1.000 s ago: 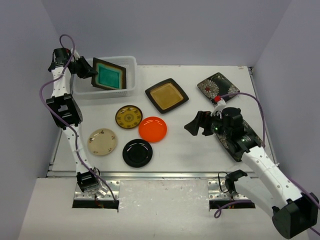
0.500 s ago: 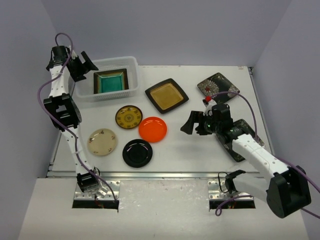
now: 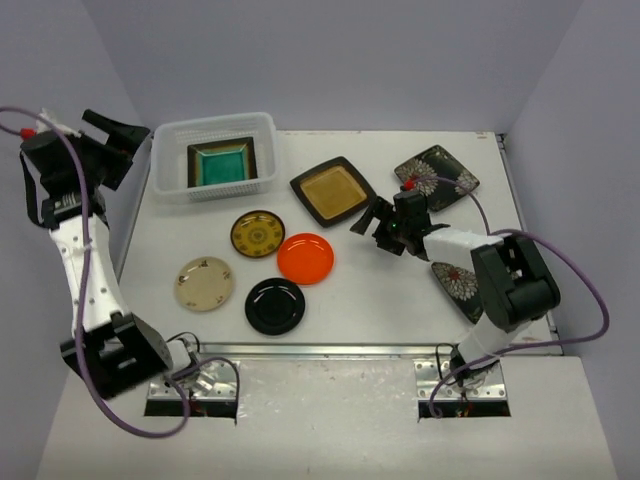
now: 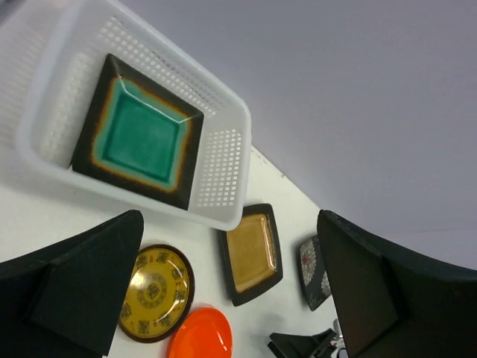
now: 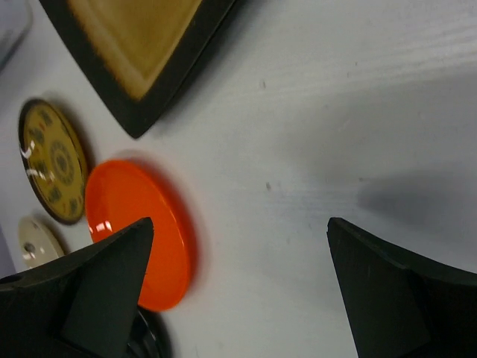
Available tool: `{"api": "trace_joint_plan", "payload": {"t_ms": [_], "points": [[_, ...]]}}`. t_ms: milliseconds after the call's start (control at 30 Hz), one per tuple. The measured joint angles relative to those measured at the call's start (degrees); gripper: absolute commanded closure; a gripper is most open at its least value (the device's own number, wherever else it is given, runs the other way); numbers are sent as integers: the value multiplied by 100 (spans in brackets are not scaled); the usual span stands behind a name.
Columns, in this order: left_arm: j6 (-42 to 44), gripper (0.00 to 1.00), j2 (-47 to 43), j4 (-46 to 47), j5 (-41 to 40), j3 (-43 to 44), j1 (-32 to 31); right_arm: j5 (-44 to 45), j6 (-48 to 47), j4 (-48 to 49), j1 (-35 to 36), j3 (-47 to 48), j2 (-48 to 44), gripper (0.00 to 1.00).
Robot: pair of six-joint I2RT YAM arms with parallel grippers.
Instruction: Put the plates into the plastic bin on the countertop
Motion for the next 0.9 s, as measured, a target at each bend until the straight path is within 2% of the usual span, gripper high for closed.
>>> {"api": "trace_joint_plan", "payload": {"t_ms": [67, 167, 300, 367, 433, 500, 533, 600, 667, 733, 900], "points": [[-254, 0, -1019, 339, -3, -824, 272, -22, 437, 493, -61, 82, 521, 2], [-421, 0, -2212, 703, 221, -1830, 148, -126, 998, 1210, -121, 490, 1171, 5], [-449, 0, -3468, 1024, 400, -3162, -72, -138, 1701, 2053, -174, 890, 1891, 25], [-380, 0, -3665, 922, 403, -3549, -119, -124, 1999, 2418, -187, 965, 2131, 37], [-268, 0, -3765, 758, 366, -3817, -193, -82, 2269, 2699, -200, 1026, 2339, 57], [-117, 0, -3730, 588, 215, -3836, -309, -58, 2505, 2879, -219, 1076, 2602, 71], [-30, 0, -3666, 544, 137, -3825, -374, -87, 2684, 3047, -239, 1078, 2749, 71], [108, 0, -3570, 432, 40, -3798, -497, -91, 2876, 3263, -259, 1044, 2856, 86], [237, 0, -3529, 348, -32, -3755, -602, -80, 3006, 3379, -276, 1003, 2906, 96], [386, 0, -3498, 337, -75, -3663, -715, -66, 3155, 3542, -292, 905, 2924, 100], [682, 0, -3372, 616, 174, -3585, -1050, -196, 3331, 4065, -381, 313, 2707, 100]]}}
